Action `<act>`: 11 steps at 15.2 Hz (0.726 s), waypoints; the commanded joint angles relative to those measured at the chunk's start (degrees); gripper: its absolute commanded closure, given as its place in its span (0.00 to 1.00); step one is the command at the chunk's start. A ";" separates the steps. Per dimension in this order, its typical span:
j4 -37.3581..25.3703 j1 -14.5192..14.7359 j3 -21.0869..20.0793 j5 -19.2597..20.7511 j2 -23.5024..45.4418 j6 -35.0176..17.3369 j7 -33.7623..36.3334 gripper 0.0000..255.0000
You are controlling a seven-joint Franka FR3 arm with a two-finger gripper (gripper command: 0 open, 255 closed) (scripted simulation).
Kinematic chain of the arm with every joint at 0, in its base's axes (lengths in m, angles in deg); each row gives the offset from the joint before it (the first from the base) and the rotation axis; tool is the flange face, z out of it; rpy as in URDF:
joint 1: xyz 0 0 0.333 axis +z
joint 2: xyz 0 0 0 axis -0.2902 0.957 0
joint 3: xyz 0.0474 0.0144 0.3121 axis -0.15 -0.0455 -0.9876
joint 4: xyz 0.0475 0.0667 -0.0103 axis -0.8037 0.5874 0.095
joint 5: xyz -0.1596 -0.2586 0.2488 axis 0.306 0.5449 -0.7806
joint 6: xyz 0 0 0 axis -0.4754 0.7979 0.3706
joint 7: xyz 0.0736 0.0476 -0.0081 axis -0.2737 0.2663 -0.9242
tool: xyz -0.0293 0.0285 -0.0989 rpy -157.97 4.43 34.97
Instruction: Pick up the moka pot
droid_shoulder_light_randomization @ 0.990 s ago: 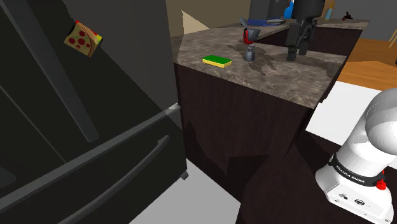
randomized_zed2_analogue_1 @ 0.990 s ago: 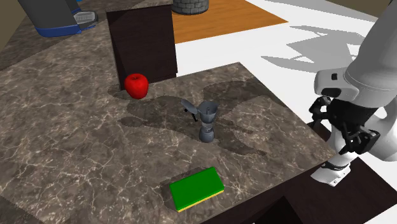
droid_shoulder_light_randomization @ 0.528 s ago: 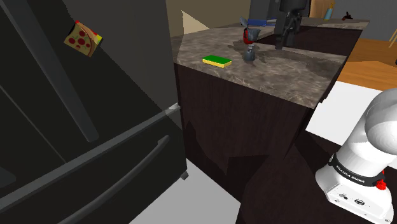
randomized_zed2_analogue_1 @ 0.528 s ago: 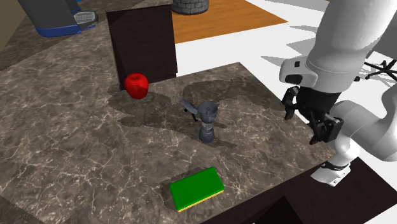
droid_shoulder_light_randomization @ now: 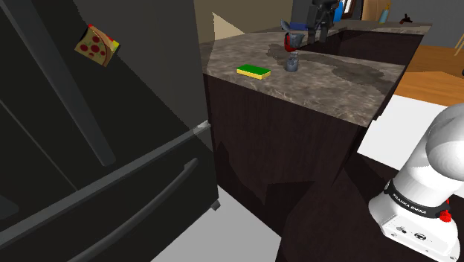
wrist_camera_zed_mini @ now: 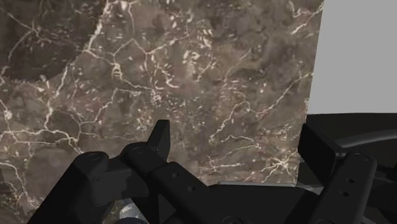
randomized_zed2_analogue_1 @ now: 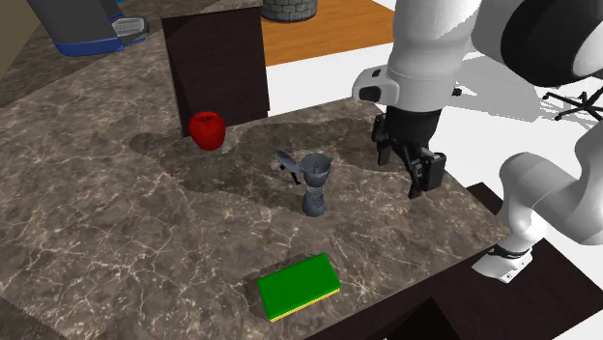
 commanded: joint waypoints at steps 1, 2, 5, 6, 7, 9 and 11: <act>-4.54 -0.16 1.29 -0.89 4.09 0.29 -1.97 0.00; -7.12 -0.35 2.02 -1.44 6.30 0.64 -3.10 0.00; -15.64 -1.22 4.08 -3.58 13.30 2.22 -6.48 0.00; -18.79 -1.65 4.71 -4.46 15.79 2.96 -7.59 0.00; -22.13 -2.17 5.31 -5.43 18.38 3.83 -8.69 0.00; -29.56 -3.55 6.37 -7.66 23.92 6.00 -10.79 0.00; -36.98 -5.24 7.03 -9.89 29.18 8.46 -12.39 0.00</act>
